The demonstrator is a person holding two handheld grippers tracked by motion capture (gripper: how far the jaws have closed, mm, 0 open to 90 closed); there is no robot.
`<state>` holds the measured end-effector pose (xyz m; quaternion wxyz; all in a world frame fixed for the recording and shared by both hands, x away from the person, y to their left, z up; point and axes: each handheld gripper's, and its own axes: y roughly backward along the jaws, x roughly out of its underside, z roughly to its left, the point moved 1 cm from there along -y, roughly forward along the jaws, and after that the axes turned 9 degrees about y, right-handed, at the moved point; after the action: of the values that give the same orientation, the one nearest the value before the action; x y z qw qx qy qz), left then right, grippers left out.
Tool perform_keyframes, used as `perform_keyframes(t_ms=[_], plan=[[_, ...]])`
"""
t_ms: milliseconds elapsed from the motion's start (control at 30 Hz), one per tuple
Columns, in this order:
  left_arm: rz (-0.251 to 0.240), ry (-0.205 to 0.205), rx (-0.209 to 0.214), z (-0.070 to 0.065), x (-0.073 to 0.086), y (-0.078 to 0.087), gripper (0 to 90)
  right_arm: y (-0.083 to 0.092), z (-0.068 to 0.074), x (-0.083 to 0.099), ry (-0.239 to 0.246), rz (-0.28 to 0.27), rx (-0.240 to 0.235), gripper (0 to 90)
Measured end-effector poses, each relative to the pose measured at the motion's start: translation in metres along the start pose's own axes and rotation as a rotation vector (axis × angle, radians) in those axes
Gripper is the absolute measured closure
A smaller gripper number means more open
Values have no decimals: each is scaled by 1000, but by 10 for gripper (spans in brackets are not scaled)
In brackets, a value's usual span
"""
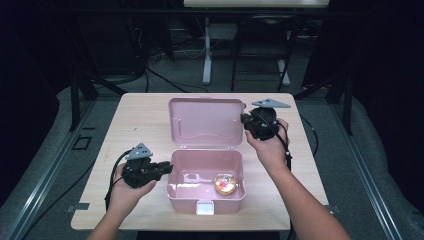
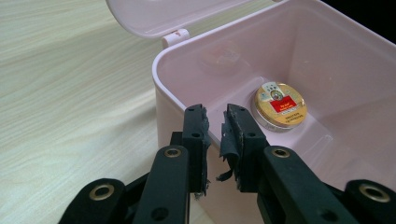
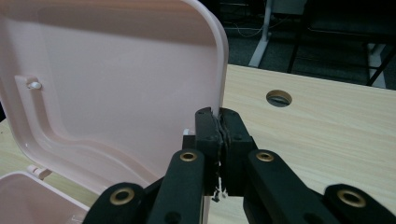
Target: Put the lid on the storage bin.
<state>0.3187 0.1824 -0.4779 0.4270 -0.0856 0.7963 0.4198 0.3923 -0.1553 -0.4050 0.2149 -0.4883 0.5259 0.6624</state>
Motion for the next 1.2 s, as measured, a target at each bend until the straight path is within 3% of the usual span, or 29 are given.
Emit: perform_keyframes(t_ms=[767, 1200], plan=[[-2, 3, -1, 0, 0, 0, 783, 23, 11, 17, 39, -106, 9, 872], [-6, 10, 1, 0, 1, 0, 784, 29, 16, 24, 65, -139, 25, 873]])
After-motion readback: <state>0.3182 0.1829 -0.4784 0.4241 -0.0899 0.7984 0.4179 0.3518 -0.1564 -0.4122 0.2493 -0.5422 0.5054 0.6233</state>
